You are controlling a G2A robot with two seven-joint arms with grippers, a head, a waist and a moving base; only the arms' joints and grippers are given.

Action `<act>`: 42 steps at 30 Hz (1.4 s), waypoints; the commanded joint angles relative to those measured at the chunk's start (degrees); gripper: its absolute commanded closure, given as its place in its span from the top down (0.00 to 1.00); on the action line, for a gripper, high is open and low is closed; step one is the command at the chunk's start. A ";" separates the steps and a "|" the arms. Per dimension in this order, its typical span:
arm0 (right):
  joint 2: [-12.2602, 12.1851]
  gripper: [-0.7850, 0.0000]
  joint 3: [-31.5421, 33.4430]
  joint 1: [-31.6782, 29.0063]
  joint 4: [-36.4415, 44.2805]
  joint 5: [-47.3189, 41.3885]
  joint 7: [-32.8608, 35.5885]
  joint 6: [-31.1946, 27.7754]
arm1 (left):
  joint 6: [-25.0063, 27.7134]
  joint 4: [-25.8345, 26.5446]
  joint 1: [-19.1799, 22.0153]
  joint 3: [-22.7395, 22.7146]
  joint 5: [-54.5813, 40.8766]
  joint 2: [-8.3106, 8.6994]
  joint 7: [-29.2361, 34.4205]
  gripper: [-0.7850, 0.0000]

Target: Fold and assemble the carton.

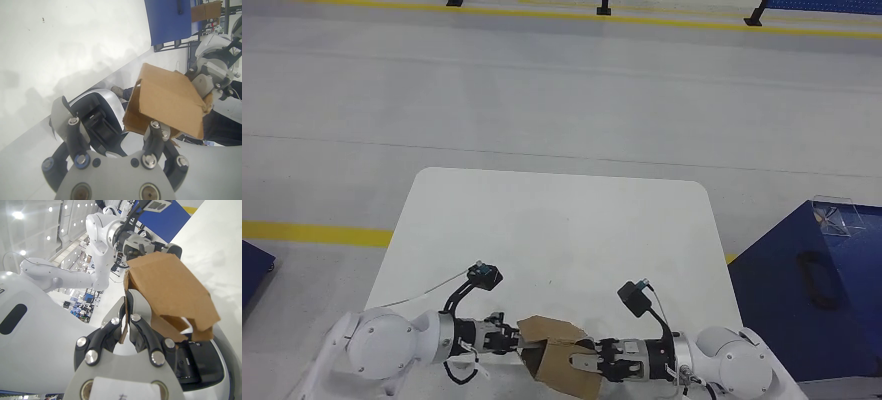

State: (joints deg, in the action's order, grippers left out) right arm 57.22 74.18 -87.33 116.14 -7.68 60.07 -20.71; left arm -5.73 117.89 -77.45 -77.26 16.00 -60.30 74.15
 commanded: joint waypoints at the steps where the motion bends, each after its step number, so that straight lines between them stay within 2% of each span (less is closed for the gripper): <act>1: 0.02 0.00 -0.75 0.47 -0.26 0.41 0.08 0.47 | -0.13 0.49 -0.53 -0.96 -0.41 0.23 0.06 1.00; 9: -0.04 0.00 -2.03 1.62 -0.50 -0.68 0.13 -0.25 | 0.02 1.56 -1.98 -0.29 0.90 0.75 -0.67 0.97; 11: -0.08 0.00 -1.85 1.58 -0.49 -1.51 -0.11 -0.97 | -0.01 0.99 -1.84 0.55 1.19 0.79 -0.91 0.90; 14: -0.23 0.00 -1.31 1.32 -0.33 -1.98 -0.20 -1.63 | 0.05 0.20 -1.48 1.70 1.25 0.82 -1.33 0.84; 16: -0.33 0.00 -1.05 1.08 -0.29 -2.37 -0.14 -1.78 | 0.12 -0.04 -1.29 2.33 1.17 0.86 -1.40 0.69; 18: -0.42 0.00 -0.82 0.89 -0.35 -2.55 -0.06 -1.99 | 0.11 -0.18 -1.13 2.79 1.08 0.91 -1.51 0.60; 20: -0.49 0.00 -0.72 0.73 -0.36 -2.82 -0.13 -2.15 | 0.07 -0.29 -0.98 3.17 1.17 0.97 -1.73 0.52; 24: -0.63 0.00 -0.48 0.43 -0.16 -3.18 -0.27 -2.87 | -0.02 -0.45 -0.68 3.63 0.64 1.09 -1.95 0.45; 26: -0.71 0.00 -0.41 0.34 -0.04 -3.08 -0.16 -2.94 | -0.10 -0.47 -0.55 3.65 0.21 1.17 -1.96 0.35; 27: -0.74 0.00 -0.40 0.32 -0.04 -3.06 -0.19 -2.91 | -0.12 -0.44 -0.52 3.65 0.01 1.21 -2.01 0.23; 28: -0.76 0.00 -0.42 0.34 -0.06 -2.99 -0.26 -2.86 | -0.11 -0.44 -0.53 3.64 -0.42 1.25 -2.07 0.00; 31: -0.82 0.00 -0.58 0.44 -0.10 -2.78 -0.50 -2.72 | 0.06 -0.38 -0.50 3.59 -0.69 1.39 -2.23 0.00; 32: -0.83 0.19 -0.67 0.45 -0.16 -2.81 -0.63 -2.51 | 0.06 -0.41 -0.56 3.62 -1.54 1.42 -2.08 0.00; 33: -0.84 1.00 -0.74 0.49 -0.21 -2.88 -0.82 -2.18 | -0.07 -0.47 -0.52 3.43 -2.12 1.45 -2.16 0.00; 37: -0.91 1.00 -0.18 0.50 0.00 -2.95 -2.32 -2.07 | -2.00 -0.78 -0.61 2.66 -4.28 1.62 -2.26 0.00; 39: -0.99 1.00 0.57 0.28 0.45 -2.66 -3.03 -2.51 | -5.38 -1.25 -0.58 1.83 -7.15 1.58 -3.03 0.00; 41: -0.99 1.00 0.57 0.28 0.45 -2.66 -3.03 -2.51 | -11.55 -2.81 -0.58 0.11 -15.53 1.19 -5.71 0.00; 42: -0.99 1.00 0.57 0.28 0.45 -2.66 -3.03 -2.51 | -11.55 -2.81 -0.58 0.11 -15.53 1.19 -5.71 0.00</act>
State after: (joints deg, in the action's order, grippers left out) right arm 56.23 74.79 -87.07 116.62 -10.32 56.98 -23.24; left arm -15.70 115.45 -78.05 -76.84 3.78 -59.01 69.05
